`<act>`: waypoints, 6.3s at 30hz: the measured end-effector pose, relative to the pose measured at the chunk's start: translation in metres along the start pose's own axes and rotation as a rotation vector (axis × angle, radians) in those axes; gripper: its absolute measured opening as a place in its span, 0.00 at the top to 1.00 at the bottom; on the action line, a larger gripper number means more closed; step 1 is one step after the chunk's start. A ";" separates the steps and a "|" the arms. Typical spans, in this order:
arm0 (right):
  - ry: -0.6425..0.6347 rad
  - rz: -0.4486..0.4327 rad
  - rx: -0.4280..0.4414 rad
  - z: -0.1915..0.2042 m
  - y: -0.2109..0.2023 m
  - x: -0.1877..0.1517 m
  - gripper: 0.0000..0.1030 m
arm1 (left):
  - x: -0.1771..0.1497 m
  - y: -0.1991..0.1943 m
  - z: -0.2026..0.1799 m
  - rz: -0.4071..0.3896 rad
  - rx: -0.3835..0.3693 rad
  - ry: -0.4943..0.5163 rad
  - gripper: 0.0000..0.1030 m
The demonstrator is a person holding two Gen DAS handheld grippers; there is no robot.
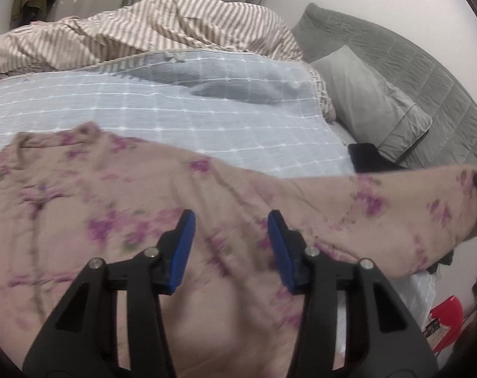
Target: Fold large clothes
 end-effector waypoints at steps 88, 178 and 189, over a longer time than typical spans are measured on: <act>-0.175 0.383 0.386 0.326 0.024 -0.142 0.19 | -0.060 -0.318 0.411 -0.145 0.467 -0.575 0.07; -0.183 0.343 0.674 0.448 0.080 -0.148 0.77 | -0.062 -0.192 0.320 -0.117 0.296 -0.241 0.44; -0.160 0.390 0.428 0.362 0.075 -0.158 0.31 | -0.075 -0.213 0.286 -0.075 0.308 -0.246 0.19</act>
Point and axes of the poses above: each gripper's, at about its wrist camera, not at the fingertips, and y roughly the way its jaws point, z to its left, x to its top, the point moved 9 cm from there along y, roughly the way its jaws point, and after that the axes turned 15 degrees about -y, right-handed, at the moved point
